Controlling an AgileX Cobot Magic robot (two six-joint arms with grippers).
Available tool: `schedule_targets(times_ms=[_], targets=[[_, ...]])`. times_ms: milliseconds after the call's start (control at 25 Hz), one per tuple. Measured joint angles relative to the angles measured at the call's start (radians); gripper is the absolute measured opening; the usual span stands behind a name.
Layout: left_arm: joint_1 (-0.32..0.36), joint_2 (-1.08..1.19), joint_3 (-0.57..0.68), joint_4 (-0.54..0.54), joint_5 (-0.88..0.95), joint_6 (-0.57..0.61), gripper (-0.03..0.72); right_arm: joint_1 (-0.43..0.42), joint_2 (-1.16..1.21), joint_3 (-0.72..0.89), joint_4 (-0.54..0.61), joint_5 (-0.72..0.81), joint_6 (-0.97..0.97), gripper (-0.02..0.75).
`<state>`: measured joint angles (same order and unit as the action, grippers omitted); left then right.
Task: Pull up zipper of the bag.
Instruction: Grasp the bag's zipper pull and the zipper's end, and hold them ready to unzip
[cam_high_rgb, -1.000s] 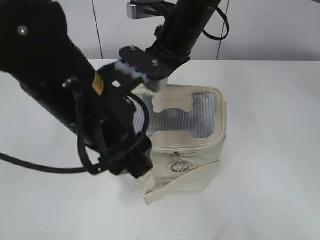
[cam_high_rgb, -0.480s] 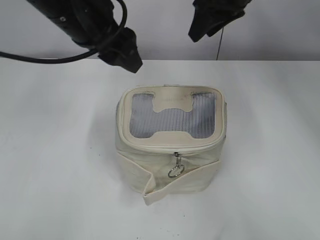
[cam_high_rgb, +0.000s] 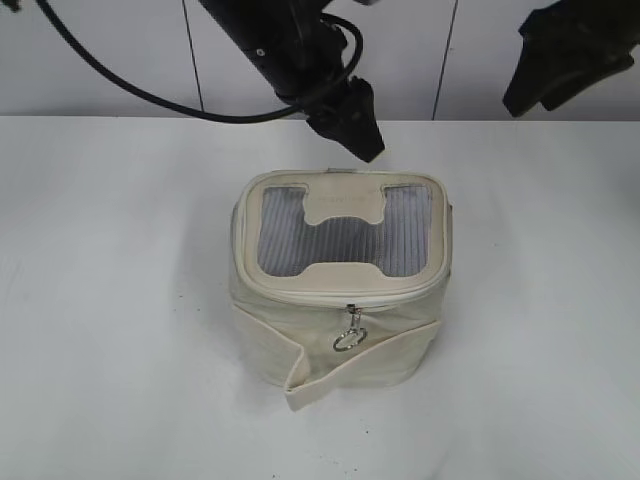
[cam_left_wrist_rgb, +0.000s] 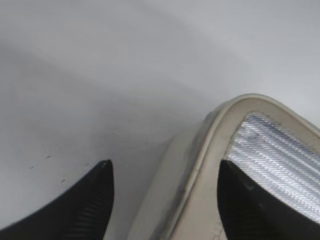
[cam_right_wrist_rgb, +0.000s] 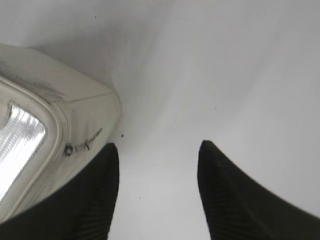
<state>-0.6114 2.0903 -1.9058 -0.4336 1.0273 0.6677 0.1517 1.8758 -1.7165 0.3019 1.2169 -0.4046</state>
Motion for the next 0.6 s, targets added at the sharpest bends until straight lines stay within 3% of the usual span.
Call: schedule_targets(times_ms=[160, 320, 600], targets=[[0.0, 0.137, -0.167, -0.095, 0.148, 0.048, 0.497, -0.012, -0.055, 0.125, -0.004, 0.0, 0.004, 0.4], [0.0, 0.221, -0.295, -0.161, 0.177, 0.057, 0.497, -0.012, -0.09, 0.223, -0.004, 0.0, 0.007, 0.4], [0.0, 0.252, -0.321, -0.165, 0.182, 0.043, 0.498, -0.012, -0.094, 0.287, -0.005, 0.0, 0.011, 0.4]])
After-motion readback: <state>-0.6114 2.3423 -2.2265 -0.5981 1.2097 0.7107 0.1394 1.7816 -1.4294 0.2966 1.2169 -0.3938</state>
